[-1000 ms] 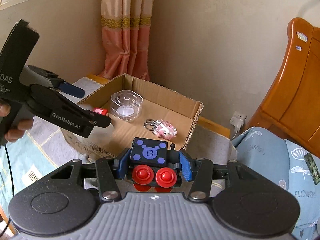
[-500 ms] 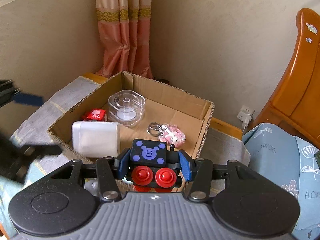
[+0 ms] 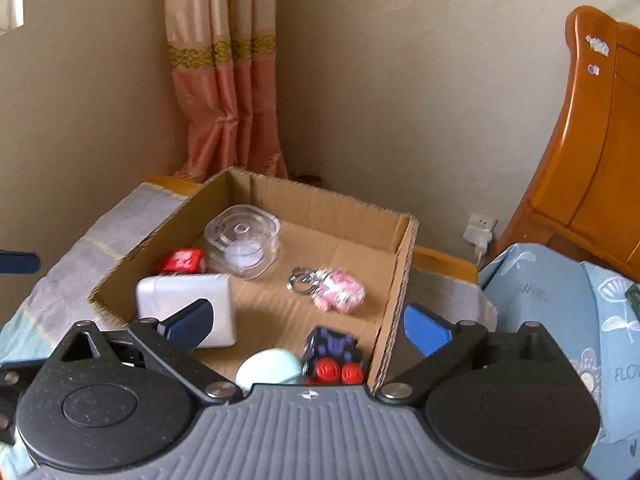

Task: Organize rigid objects
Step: 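Open left gripper to drop the MEDICAL bottle in the box while right drops the car, then move left gripper to the clear plastic jar while right approaches the black oval case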

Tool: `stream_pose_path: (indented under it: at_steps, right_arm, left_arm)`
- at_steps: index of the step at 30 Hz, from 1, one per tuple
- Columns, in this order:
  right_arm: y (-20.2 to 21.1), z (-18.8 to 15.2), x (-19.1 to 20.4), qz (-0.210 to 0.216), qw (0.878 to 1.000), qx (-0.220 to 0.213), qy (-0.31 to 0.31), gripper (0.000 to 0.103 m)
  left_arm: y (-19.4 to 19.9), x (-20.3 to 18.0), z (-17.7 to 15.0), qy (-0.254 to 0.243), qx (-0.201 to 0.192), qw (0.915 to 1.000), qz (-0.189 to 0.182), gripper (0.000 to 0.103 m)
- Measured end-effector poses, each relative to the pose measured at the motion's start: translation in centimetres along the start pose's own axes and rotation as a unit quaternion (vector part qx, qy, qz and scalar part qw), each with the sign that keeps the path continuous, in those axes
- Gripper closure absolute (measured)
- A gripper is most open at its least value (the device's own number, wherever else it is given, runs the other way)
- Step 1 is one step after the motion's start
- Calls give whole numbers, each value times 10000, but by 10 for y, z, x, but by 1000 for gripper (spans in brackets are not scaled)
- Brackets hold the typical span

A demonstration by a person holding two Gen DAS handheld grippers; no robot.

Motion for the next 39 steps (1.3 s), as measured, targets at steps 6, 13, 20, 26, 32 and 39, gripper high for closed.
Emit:
stream_pose_path:
  at_steps: [6, 13, 20, 26, 32, 39]
  right_arm:
    - [13, -21, 7, -78, 9999, 83, -52, 0]
    - [24, -64, 20, -42, 9993, 160, -328, 0]
    - [32, -116, 25, -163, 9946, 161, -1008, 0]
    - [26, -149, 29, -95, 9890, 355, -1434, 0]
    - [21, -155, 23, -251, 9857, 418, -1612, 0]
    - [13, -150, 24, -323, 9858, 442, -1590, 0]
  left_arm:
    - [9, -2, -9, 96, -71, 9998, 175, 5]
    - [19, -8, -32, 128, -119, 9987, 469, 4]
    - [19, -19, -65, 124, 158, 9988, 448, 4]
    - [22, -33, -91, 45, 366, 9993, -15, 4]
    - [19, -45, -111, -165, 582, 9972, -440, 4]
    - [5, -41, -123, -86, 879, 9948, -510, 4]
Point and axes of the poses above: each gripper's, at about its wrist camera, not at the fingertips, and y roughly against the way its jaws point, x to its left, z to its top, the point moved 2 cm from there along -y, roughly the way its jaws point
